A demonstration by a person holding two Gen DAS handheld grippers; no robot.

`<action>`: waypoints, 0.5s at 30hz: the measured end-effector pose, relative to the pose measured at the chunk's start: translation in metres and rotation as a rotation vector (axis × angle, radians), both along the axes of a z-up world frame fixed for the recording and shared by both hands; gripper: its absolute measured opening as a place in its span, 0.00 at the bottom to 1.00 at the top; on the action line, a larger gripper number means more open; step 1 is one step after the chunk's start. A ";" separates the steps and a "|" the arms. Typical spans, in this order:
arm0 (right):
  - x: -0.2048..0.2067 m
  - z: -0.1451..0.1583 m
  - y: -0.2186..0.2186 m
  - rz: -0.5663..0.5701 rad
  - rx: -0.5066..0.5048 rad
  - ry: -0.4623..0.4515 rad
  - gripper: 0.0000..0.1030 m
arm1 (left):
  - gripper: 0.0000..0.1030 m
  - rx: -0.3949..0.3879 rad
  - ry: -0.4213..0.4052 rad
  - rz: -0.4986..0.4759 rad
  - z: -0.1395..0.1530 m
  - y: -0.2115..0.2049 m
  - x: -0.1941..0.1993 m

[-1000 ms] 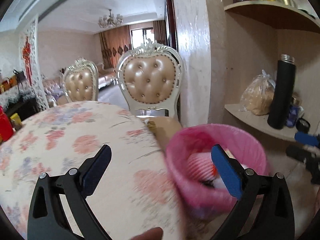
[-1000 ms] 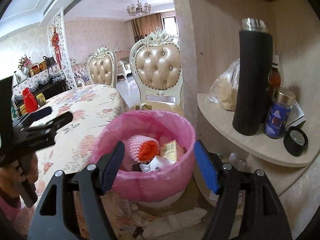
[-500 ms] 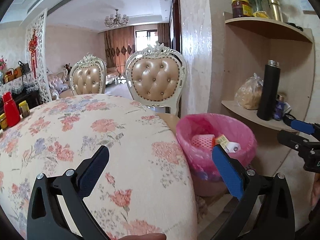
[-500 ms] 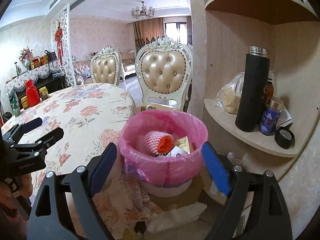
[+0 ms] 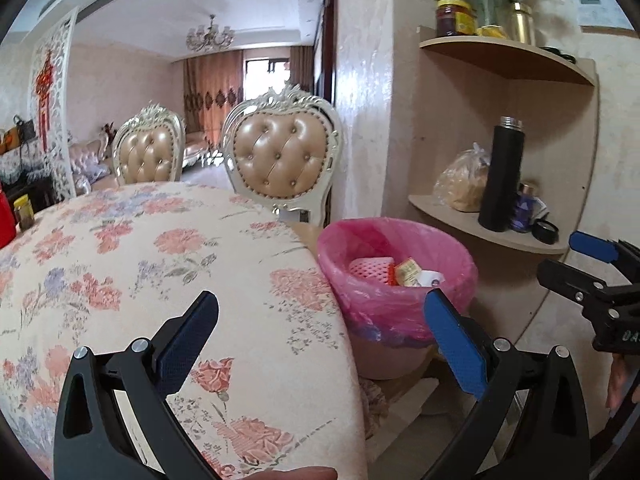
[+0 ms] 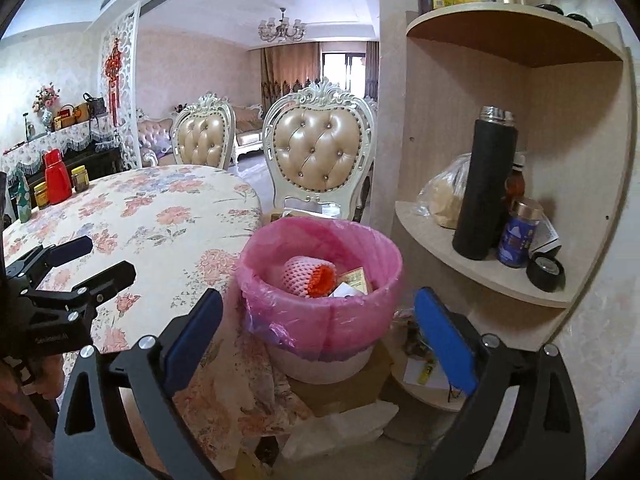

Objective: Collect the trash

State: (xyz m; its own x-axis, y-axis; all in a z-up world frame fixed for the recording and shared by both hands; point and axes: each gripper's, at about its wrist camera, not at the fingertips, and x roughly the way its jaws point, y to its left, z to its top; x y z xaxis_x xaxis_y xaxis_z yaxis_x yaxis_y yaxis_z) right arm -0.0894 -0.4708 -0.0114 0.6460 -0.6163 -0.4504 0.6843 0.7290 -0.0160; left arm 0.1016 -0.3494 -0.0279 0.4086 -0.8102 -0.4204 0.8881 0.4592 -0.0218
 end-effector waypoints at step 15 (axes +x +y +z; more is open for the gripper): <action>-0.006 0.002 0.001 -0.008 -0.008 -0.008 0.94 | 0.94 -0.005 -0.019 -0.015 0.003 0.003 -0.005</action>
